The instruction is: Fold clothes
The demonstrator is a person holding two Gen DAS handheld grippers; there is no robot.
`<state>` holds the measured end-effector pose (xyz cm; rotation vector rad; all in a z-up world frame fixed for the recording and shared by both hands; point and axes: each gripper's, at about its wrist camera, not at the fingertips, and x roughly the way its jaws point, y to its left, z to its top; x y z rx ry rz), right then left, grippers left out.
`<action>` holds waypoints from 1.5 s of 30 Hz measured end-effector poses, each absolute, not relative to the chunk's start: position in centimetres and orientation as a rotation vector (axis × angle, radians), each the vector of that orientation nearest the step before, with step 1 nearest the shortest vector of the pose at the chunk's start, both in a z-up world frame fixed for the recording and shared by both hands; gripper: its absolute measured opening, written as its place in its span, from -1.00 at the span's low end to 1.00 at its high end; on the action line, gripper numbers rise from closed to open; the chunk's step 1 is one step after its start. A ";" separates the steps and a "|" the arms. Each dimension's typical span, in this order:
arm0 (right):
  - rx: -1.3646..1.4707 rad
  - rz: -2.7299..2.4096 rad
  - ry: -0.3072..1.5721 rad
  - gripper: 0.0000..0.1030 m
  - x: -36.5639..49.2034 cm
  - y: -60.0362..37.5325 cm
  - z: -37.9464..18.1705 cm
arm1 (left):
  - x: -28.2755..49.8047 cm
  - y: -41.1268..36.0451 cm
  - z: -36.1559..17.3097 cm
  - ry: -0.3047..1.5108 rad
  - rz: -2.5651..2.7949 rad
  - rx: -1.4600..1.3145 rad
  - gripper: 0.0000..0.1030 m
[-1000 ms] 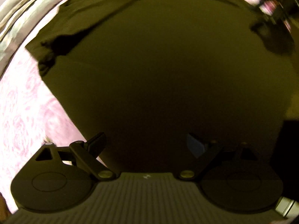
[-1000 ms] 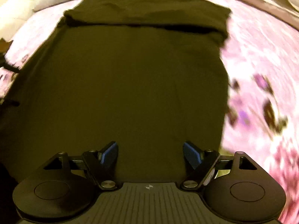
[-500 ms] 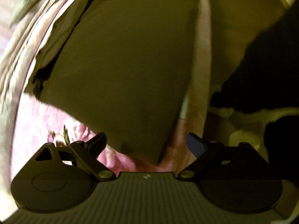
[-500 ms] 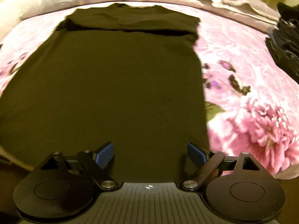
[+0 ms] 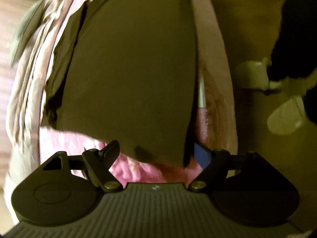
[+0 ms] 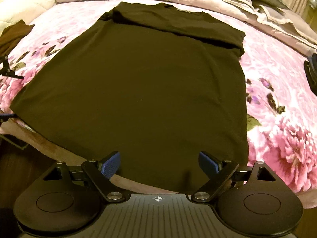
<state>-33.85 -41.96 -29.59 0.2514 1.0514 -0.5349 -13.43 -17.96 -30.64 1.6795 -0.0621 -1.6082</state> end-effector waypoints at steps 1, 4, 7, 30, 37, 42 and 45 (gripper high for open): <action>0.250 -0.537 1.048 0.72 -33.9 -42.1 -29.5 | -13.5 -17.8 -30.7 -0.090 -1.615 1.695 0.52; 0.238 -0.542 1.041 0.72 -34.1 -42.1 -29.2 | -13.7 -18.0 -31.2 -0.115 -1.602 1.712 0.38; 0.224 -0.555 1.036 0.72 -34.4 -41.8 -29.2 | -14.0 -19.5 -31.6 -0.043 -1.575 1.721 -0.21; -0.485 -0.338 0.941 0.48 -31.6 -33.4 -35.6 | -8.5 -24.2 -21.9 0.447 -1.601 1.272 -0.86; -0.569 -0.436 1.078 0.19 -37.8 -38.5 -36.3 | -9.3 -23.3 -23.3 0.394 -1.611 1.310 -0.86; -0.586 -0.462 1.107 0.06 -39.1 -39.6 -36.5 | -9.2 -23.2 -24.2 0.425 -1.598 1.301 -0.86; -0.558 -0.489 1.107 0.04 -39.4 -39.6 -36.5 | -8.7 -23.7 -24.0 0.450 -1.582 1.274 -0.86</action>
